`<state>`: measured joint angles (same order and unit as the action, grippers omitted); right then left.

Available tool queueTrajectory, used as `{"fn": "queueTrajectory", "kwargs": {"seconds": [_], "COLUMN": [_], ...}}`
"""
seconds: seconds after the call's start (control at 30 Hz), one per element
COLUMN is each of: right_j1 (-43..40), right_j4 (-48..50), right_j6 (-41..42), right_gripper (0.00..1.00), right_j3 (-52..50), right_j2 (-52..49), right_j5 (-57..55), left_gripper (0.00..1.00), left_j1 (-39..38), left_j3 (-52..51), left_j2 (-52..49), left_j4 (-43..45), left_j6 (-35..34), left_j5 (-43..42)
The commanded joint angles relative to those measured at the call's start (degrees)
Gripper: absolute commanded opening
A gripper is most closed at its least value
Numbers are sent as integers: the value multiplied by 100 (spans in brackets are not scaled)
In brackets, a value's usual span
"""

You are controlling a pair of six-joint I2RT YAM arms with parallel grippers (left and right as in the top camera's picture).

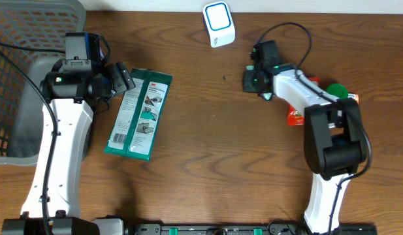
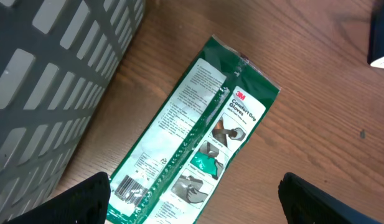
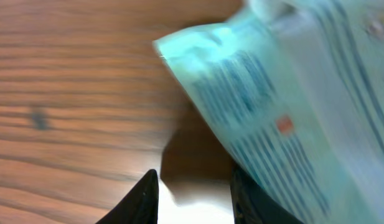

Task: Scan the item barcode
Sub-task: 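Move both grippers to the green gloves pack and grasp it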

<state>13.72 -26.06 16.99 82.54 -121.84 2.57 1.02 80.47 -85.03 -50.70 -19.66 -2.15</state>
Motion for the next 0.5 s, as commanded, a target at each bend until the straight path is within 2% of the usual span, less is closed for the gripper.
{"fn": "queueTrajectory", "kwargs": {"seconds": [0.0, 0.17, 0.33, 0.37, 0.4, 0.47], "right_j1": [-337, -424, -232, -190, -138, -28], "right_j4": [-363, -658, -682, -691, -691, -693], "right_j6": [114, -369, -459, -393, -306, -197], "right_gripper": [35, 45, 62, 65, 68, 70], "right_j3": [-42, -42, -42, -42, -42, -57], "right_j2": [476, 1084, 1604, 1639, 1644, 1624], "right_j5": [-439, 249, 1403, 1545, 1709, 2006], "left_gripper": [87, 87, 87, 97, 95, 67], "left_j1": [52, 52, 52, 52, 52, 39], "left_j3": [76, 76, 76, 76, 74, 15], "left_j2": [-50, -50, -50, -50, -50, -63], "left_j4": [-4, -4, 323, 238, 129, 7], "left_j6": [7, 7, 7, 9, 0, -61], "left_j5": [177, 177, 173, 153, 120, 0]}}
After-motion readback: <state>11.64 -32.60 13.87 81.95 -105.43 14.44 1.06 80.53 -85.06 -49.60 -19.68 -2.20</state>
